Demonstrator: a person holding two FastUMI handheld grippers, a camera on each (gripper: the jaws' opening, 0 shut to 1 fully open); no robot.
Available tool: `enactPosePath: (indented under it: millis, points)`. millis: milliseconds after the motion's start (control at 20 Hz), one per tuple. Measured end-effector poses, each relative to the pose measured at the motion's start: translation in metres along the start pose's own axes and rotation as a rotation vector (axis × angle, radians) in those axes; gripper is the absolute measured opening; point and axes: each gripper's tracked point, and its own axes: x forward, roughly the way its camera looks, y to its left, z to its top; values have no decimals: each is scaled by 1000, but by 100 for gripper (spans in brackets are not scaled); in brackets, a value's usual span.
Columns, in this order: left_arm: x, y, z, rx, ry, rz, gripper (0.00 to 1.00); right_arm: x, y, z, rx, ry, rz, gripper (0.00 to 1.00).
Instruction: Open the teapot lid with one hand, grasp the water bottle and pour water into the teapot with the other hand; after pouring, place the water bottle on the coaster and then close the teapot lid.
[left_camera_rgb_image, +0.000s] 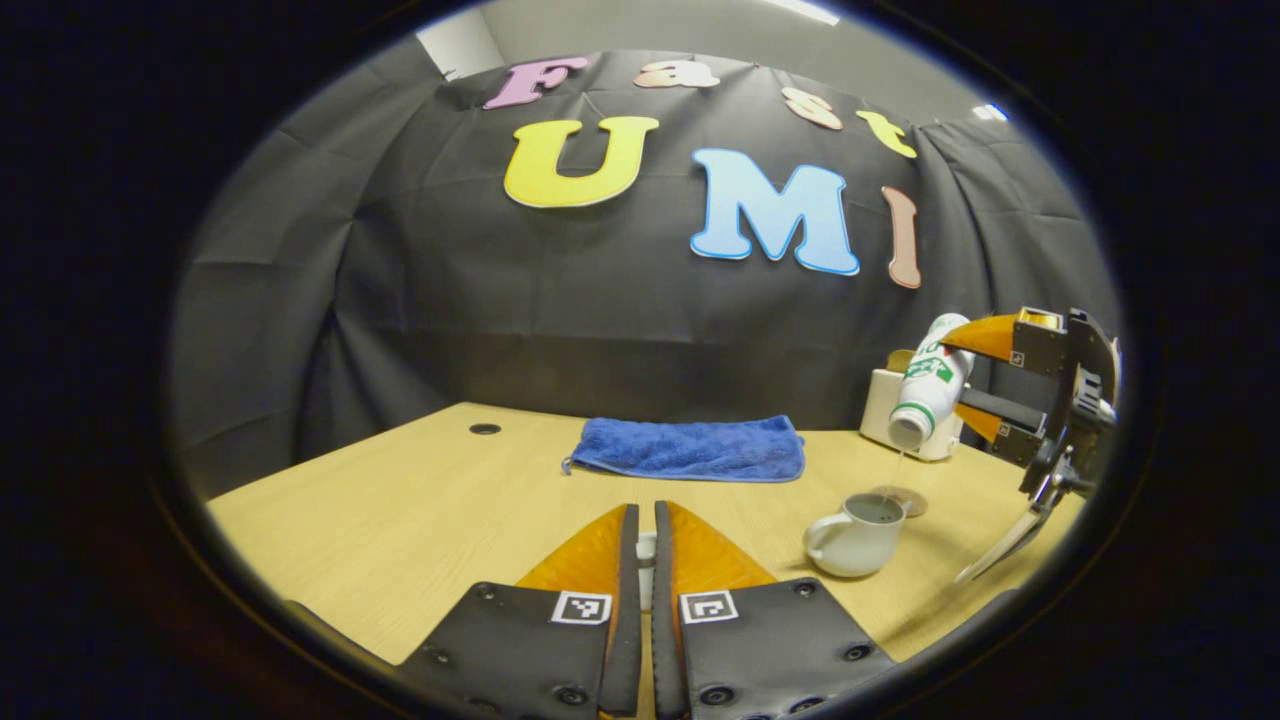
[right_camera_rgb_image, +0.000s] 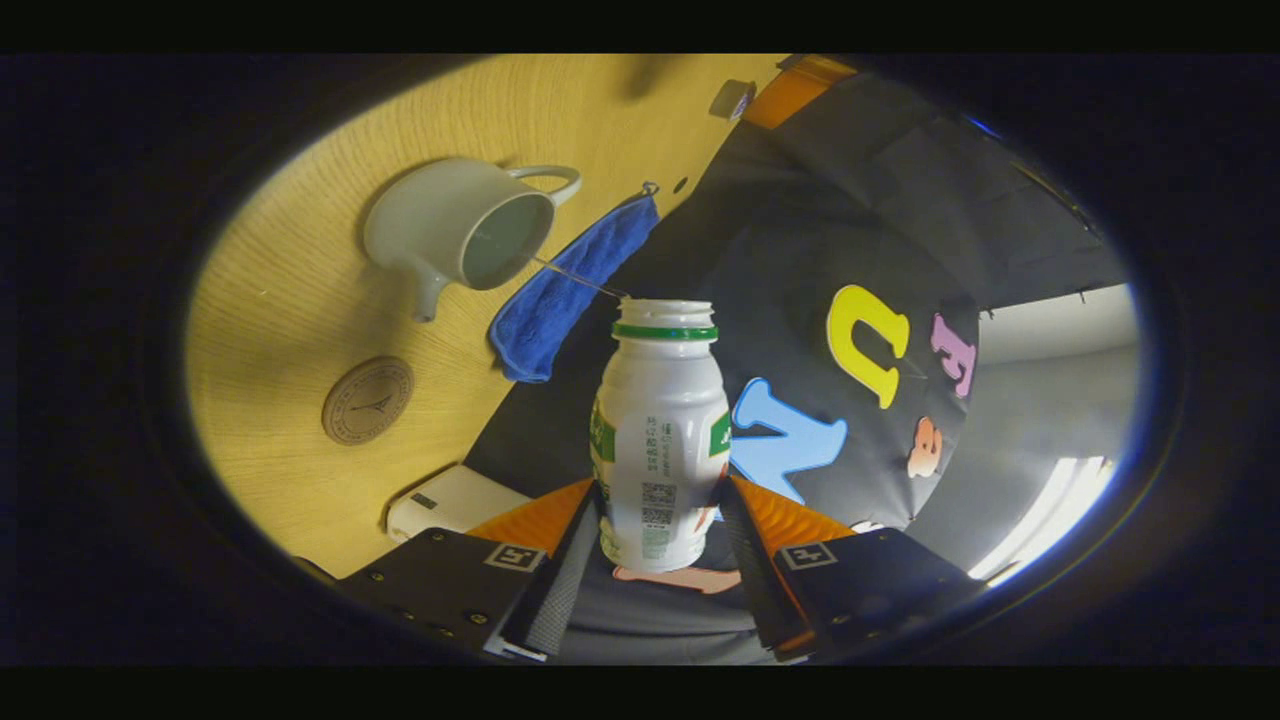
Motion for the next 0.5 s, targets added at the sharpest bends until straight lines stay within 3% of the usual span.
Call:
enactPosePath:
  millis: [500]
  points:
    - [0,-1,-3,-5,8,-3,15,-1,-21,2,-55,-23,-52,70]
